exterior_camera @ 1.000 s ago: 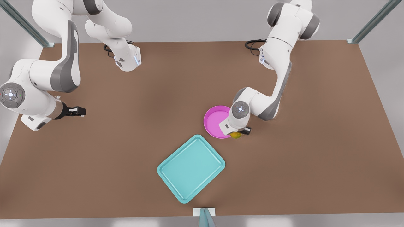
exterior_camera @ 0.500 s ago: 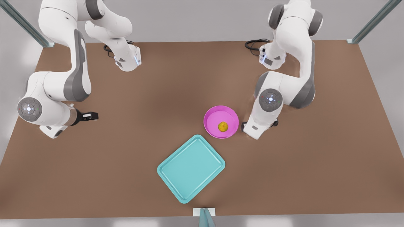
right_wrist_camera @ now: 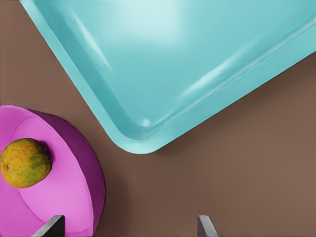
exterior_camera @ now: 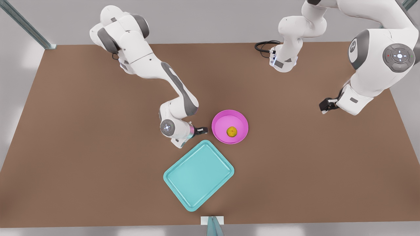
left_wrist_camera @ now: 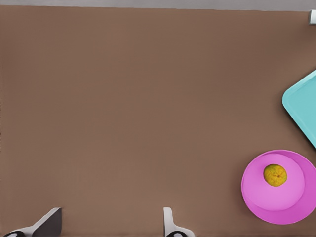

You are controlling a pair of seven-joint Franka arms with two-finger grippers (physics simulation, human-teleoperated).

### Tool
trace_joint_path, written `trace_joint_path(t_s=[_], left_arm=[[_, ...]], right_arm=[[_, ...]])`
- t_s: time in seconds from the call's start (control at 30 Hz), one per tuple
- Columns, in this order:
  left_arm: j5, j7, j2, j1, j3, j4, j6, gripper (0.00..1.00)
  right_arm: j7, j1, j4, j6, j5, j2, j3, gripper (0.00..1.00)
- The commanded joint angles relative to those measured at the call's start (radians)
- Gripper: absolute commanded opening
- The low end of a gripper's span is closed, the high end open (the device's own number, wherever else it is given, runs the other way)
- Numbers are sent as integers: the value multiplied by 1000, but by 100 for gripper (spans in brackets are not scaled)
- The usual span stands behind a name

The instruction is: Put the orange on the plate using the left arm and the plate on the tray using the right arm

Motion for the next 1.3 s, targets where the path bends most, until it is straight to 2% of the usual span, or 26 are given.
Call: trace_joint_path(t_s=[0.0,0.1,0.27,0.67,1.23,1.27], left_arm=[[-6,256,0,-3,1,1,-46,100],[-77,237,17,-2,60,22,-101,100],[-84,171,21,-13,47,36,-96,100],[-71,171,41,-26,46,33,-59,100],[-67,171,34,-28,43,36,-66,100],[-67,171,34,-28,44,36,-62,100]], right_arm=[[266,12,-11,207,33,3,1,100],[263,25,-14,209,32,9,3,100],[259,34,-14,207,32,15,53,100],[208,35,-16,204,29,40,98,100],[199,57,26,209,24,125,115,100],[188,57,26,209,24,125,116,91]])
